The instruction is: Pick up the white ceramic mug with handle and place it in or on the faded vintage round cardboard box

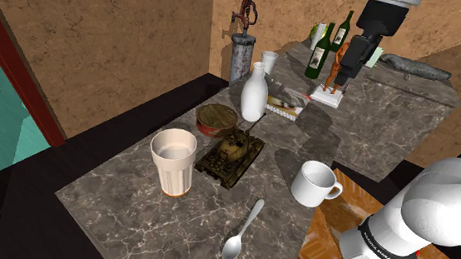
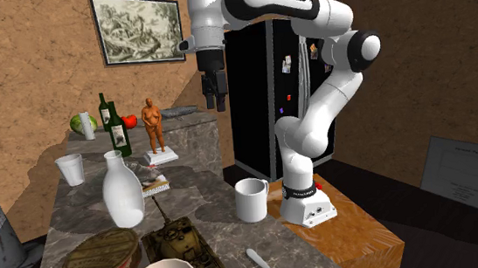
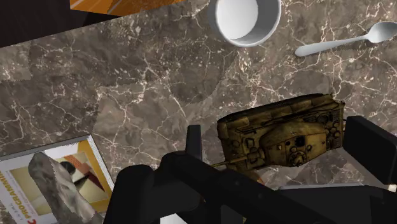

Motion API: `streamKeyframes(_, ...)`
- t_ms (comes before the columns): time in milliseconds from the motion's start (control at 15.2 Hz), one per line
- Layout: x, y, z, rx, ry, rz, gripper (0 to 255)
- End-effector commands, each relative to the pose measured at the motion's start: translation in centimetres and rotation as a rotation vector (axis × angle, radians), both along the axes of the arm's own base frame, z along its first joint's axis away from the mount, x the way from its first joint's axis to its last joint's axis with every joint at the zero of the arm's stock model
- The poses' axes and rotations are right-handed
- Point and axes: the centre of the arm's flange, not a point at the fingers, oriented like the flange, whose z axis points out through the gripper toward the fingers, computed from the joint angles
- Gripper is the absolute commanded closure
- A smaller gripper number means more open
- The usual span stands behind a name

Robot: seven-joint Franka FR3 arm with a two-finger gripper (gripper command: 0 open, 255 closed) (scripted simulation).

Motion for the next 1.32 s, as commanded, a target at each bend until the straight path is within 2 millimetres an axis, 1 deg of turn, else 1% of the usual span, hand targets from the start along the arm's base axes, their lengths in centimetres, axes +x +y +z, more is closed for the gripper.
streamKeyframes(0, 0.0, 0.0, 0.0, 0.0, 0.0, 0.0, 0)
streamKeyframes(660, -2.0, 1.2, -12.9, -0.056, 0.042, 0.102, 0)
streamKeyframes(1188, -4.0, 1.5, -23.1, -0.101, 0.076, 0.184, 0)
streamKeyframes(1254, -4.2, 1.5, -24.1, -0.105, 0.079, 0.192, 0)
